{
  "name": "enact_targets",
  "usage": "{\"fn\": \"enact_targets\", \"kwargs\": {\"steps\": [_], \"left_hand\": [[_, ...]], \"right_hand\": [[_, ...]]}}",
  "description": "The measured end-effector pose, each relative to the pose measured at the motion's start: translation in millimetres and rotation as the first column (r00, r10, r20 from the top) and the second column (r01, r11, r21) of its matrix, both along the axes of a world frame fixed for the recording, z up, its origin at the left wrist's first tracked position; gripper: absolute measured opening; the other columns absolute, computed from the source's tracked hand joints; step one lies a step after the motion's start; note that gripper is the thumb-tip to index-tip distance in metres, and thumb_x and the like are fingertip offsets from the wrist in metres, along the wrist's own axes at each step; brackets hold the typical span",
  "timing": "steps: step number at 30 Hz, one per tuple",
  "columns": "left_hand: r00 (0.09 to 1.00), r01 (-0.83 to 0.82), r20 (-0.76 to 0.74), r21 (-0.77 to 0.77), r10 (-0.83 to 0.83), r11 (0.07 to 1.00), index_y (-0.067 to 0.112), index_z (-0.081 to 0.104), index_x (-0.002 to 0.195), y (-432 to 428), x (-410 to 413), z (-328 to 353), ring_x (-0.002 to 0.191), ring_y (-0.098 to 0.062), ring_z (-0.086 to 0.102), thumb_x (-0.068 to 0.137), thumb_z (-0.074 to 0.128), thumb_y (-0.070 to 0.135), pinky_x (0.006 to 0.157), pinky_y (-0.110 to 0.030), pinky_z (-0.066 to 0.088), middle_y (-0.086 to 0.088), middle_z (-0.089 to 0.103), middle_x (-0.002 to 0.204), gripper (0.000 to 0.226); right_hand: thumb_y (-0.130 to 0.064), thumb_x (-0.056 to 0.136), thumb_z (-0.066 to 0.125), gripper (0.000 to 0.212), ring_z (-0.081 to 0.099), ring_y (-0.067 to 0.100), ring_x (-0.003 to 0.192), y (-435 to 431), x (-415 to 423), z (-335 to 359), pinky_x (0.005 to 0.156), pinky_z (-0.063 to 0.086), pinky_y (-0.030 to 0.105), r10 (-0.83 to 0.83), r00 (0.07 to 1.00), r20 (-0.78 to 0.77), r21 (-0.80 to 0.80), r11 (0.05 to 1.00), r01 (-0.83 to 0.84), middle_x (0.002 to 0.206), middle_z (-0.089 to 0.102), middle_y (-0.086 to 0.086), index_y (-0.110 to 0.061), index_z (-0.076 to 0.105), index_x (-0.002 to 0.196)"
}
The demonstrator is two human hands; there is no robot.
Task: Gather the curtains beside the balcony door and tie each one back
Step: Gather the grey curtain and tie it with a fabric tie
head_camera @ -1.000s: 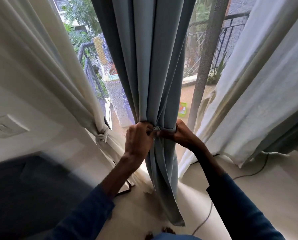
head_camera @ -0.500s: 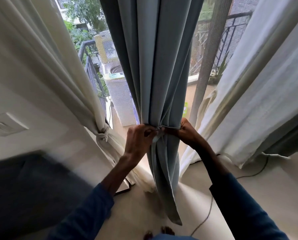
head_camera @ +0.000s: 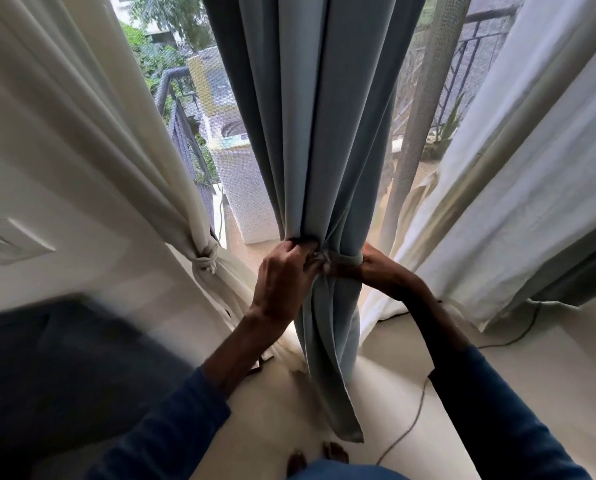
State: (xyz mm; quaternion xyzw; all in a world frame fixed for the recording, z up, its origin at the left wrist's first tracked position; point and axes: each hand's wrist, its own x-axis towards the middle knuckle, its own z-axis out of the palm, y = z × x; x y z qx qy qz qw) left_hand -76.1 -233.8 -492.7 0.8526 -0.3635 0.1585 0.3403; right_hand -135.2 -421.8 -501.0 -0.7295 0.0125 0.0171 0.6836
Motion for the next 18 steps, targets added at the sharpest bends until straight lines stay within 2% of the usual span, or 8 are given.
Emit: {"fn": "enact_targets", "kwargs": {"steps": [4,6,8,11,14,18], "left_hand": [[0.998,0.024,0.051,0.089,-0.029,0.996,0.009,0.066,0.09,-3,0,7,0.087,-0.033,0.062,0.08,0.082,0.033,0.067,-0.039,0.054,-0.012,0.064,0.089,0.031],[0.997,0.03,0.065,0.141,-0.039,0.99,0.008,0.064,0.089,-5,2,9,0.091,-0.033,0.061,0.081,0.081,0.036,0.066,-0.041,0.055,-0.014,0.063,0.091,0.033],[0.994,0.074,0.068,0.173,-0.087,0.982,0.007,0.064,0.088,-6,7,7,0.096,-0.035,0.06,0.084,0.078,0.036,0.067,-0.044,0.057,-0.015,0.064,0.093,0.032],[0.985,0.165,0.035,0.129,-0.171,0.978,0.009,0.059,0.076,-6,15,6,0.089,-0.032,0.058,0.085,0.077,0.032,0.066,-0.04,0.053,-0.012,0.063,0.084,0.03],[0.976,0.211,0.04,0.061,-0.213,0.976,0.013,0.05,0.064,-7,15,6,0.078,-0.027,0.051,0.082,0.08,0.02,0.066,-0.035,0.042,-0.007,0.057,0.07,0.036],[0.969,0.242,0.029,0.043,-0.243,0.969,0.014,0.047,0.062,-7,15,6,0.075,-0.021,0.047,0.079,0.082,0.011,0.067,-0.028,0.036,0.002,0.049,0.066,0.039]], "right_hand": [[0.004,0.08,0.081,0.058,0.065,0.006,0.115,-6,3,-4,0.096,0.053,0.027,0.018,1.0,-0.015,-0.142,0.99,-0.02,0.124,0.07,-0.002,-0.014,0.061,0.132],[0.006,0.079,0.082,0.063,0.065,0.011,0.118,-8,5,-6,0.098,0.055,0.031,0.002,1.0,-0.025,-0.151,0.988,-0.006,0.126,0.069,0.002,-0.014,0.059,0.134],[0.007,0.078,0.082,0.062,0.065,0.01,0.116,-9,5,-6,0.096,0.056,0.027,-0.003,1.0,-0.021,-0.144,0.99,0.0,0.124,0.069,-0.001,-0.017,0.06,0.131],[0.007,0.079,0.081,0.06,0.066,0.003,0.11,-9,3,-4,0.09,0.054,0.018,0.003,1.0,-0.015,-0.159,0.987,-0.006,0.121,0.068,-0.007,-0.021,0.06,0.127],[0.011,0.081,0.077,0.058,0.065,-0.011,0.101,-10,1,-4,0.083,0.051,0.01,-0.002,1.0,-0.007,-0.163,0.987,0.001,0.116,0.066,-0.014,-0.029,0.059,0.119],[0.009,0.081,0.078,0.058,0.066,-0.006,0.106,-12,1,-6,0.088,0.053,0.016,-0.007,1.0,-0.012,-0.146,0.989,0.005,0.118,0.068,-0.014,-0.032,0.062,0.119]]}}
